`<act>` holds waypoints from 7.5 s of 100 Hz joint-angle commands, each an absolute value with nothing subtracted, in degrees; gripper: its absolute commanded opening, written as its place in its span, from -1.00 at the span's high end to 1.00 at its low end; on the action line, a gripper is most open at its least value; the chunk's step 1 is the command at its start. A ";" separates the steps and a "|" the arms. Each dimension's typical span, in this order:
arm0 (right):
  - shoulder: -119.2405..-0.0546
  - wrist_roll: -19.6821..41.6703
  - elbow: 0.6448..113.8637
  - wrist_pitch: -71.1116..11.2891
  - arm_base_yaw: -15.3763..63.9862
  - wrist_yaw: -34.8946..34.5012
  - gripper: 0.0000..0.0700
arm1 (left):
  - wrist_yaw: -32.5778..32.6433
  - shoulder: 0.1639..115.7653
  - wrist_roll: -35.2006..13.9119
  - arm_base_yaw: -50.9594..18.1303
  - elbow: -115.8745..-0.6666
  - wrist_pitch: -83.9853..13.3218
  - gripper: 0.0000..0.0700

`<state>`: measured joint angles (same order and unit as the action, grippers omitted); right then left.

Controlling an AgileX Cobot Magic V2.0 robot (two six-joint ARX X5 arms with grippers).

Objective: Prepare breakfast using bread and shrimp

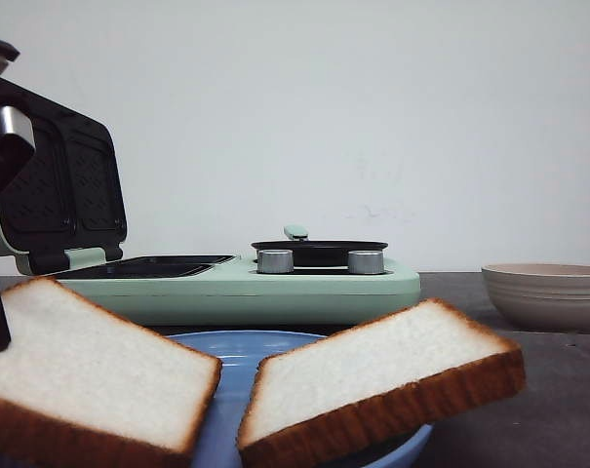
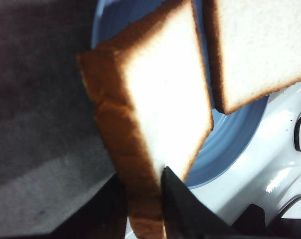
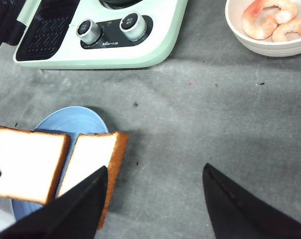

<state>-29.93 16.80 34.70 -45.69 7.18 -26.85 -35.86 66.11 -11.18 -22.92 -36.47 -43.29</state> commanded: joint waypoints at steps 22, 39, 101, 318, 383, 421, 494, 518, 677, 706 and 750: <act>-30.24 17.37 35.57 -45.21 7.31 -26.94 -0.08 | -34.79 59.07 -13.19 -23.27 -36.84 -42.57 0.99; -30.24 17.37 35.57 -45.21 7.31 -26.96 -0.08 | -33.82 53.95 -14.96 -23.27 -37.04 -40.25 0.99; -30.24 17.17 35.57 -45.23 7.31 -26.96 -0.08 | -21.41 48.27 -19.38 -23.27 -38.11 -22.11 0.99; -30.22 14.55 35.57 -45.10 7.33 -26.96 -0.08 | 33.76 116.29 16.08 -24.95 -105.41 -38.13 0.99; -30.22 14.55 35.57 -45.10 7.38 -27.03 -0.08 | 32.99 116.29 11.18 -25.80 -105.41 -37.74 0.99; -30.22 14.55 35.57 -45.10 8.08 -27.18 -0.08 | 29.82 116.42 8.25 -25.78 -105.41 -38.15 0.99; -30.22 14.52 35.57 -45.10 8.49 -27.14 -0.08 | 18.94 116.38 2.94 -25.41 -105.49 -36.80 -0.51; -30.22 14.55 35.57 -45.10 8.49 -27.00 -0.08 | 12.82 116.38 2.79 -24.77 -111.09 -42.13 -0.50; -30.22 14.52 35.57 -44.31 8.49 -27.18 -0.08 | -15.62 87.44 3.16 -20.25 -129.71 -60.14 1.00; -30.22 14.72 35.57 -43.79 8.51 -27.86 -0.08 | -15.57 70.89 0.25 -20.25 -102.98 -46.44 1.00; -31.62 19.38 34.72 -43.83 11.00 -29.95 -0.08 | -14.50 41.50 -8.82 -18.98 -58.65 -34.98 1.00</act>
